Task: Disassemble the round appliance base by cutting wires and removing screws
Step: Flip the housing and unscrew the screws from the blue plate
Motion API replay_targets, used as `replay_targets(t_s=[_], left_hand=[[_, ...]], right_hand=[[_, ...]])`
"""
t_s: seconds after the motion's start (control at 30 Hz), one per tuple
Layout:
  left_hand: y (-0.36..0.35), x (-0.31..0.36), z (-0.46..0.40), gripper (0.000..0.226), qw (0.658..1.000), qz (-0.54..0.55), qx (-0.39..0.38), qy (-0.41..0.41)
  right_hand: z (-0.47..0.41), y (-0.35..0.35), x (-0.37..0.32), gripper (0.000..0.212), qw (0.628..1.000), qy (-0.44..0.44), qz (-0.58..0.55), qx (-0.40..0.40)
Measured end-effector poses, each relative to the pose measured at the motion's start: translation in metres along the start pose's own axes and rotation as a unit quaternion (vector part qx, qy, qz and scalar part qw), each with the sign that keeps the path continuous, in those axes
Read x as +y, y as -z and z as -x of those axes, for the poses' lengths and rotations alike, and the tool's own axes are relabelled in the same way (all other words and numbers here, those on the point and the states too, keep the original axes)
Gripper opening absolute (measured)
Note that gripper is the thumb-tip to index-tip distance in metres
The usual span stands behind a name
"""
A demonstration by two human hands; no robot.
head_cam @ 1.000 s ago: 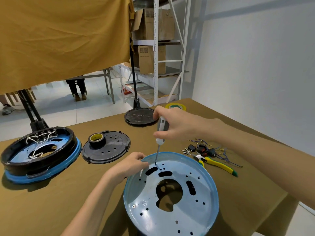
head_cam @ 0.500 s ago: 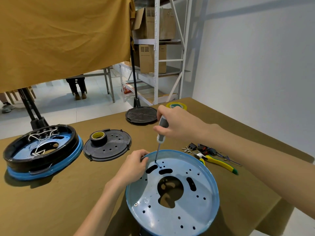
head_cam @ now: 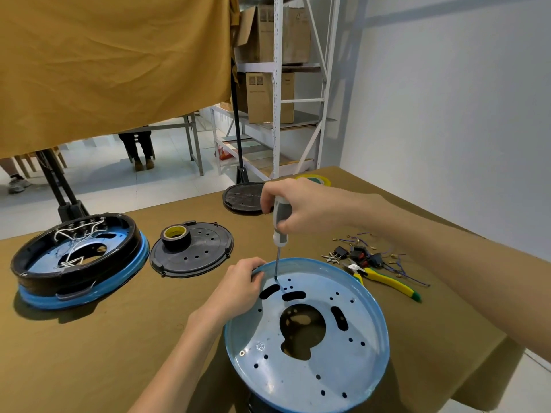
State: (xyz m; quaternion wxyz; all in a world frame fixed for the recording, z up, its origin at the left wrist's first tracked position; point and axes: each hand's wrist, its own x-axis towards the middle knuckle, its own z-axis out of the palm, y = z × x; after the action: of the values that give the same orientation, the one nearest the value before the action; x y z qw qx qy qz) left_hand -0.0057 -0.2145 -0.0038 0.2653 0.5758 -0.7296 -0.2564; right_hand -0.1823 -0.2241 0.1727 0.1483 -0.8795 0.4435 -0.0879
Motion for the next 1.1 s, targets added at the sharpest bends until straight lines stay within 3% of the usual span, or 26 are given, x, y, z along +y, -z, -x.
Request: replay_targets(t_s=[0.1, 0.17, 0.2, 0.27, 0.33, 0.4, 0.53, 0.63, 0.7, 0.8, 0.9, 0.97, 1.03, 1.1], left_hand=[[0.0, -0.001, -0.002, 0.022, 1.0, -0.011, -0.004, 0.005], [0.0, -0.001, -0.002, 0.022, 1.0, -0.017, -0.004, 0.005], [0.001, 0.0, -0.002, 0.023, 1.0, -0.018, -0.005, 0.005], [0.001, 0.0, -0.003, 0.023, 1.0, -0.017, -0.009, 0.008], [0.0, 0.0, -0.003, 0.023, 1.0, -0.018, -0.01, 0.01], [0.0, -0.001, -0.004, 0.022, 1.0, -0.017, -0.009, 0.011], [-0.001, -0.001, -0.002, 0.021, 1.0, -0.02, -0.001, 0.004], [0.0, 0.001, -0.001, 0.02, 1.0, -0.02, -0.001, 0.005], [0.0, 0.001, -0.001, 0.021, 1.0, -0.023, 0.004, 0.004], [0.0, 0.001, -0.001, 0.021, 0.999, -0.029, 0.017, -0.005], [-0.001, 0.002, 0.0, 0.022, 0.999, -0.032, 0.022, -0.012], [0.0, 0.003, 0.001, 0.022, 0.999, -0.029, 0.021, -0.014], [0.0, 0.003, 0.001, 0.023, 0.999, -0.025, 0.02, -0.015], [0.0, 0.003, 0.001, 0.022, 0.999, -0.025, 0.018, -0.014]], right_hand=[[0.0, -0.007, -0.002, 0.052, 0.995, -0.009, 0.093, 0.044], [-0.002, -0.014, -0.003, 0.044, 0.973, -0.023, 0.2, 0.112], [-0.004, -0.014, -0.001, 0.037, 0.972, -0.029, 0.2, 0.118], [-0.004, -0.007, 0.002, 0.025, 0.993, -0.014, 0.105, 0.058], [-0.001, 0.004, 0.001, 0.035, 1.0, 0.002, 0.024, -0.02], [0.0, 0.005, 0.001, 0.04, 0.999, 0.008, 0.022, -0.034], [-0.008, -0.007, 0.001, 0.04, 0.968, -0.025, 0.234, 0.081], [-0.011, 0.001, 0.002, 0.022, 0.994, -0.002, 0.112, 0.008], [-0.007, 0.009, 0.002, 0.042, 0.997, 0.015, 0.056, -0.06], [-0.006, 0.001, 0.001, 0.056, 0.99, 0.02, 0.14, -0.004], [-0.009, -0.009, 0.002, 0.045, 0.964, -0.012, 0.257, 0.074], [-0.012, -0.004, 0.003, 0.032, 0.983, -0.008, 0.181, 0.035], [-0.01, 0.006, 0.001, 0.043, 0.996, 0.017, 0.083, -0.033], [-0.008, 0.01, 0.0, 0.051, 0.996, 0.037, 0.068, -0.052]])
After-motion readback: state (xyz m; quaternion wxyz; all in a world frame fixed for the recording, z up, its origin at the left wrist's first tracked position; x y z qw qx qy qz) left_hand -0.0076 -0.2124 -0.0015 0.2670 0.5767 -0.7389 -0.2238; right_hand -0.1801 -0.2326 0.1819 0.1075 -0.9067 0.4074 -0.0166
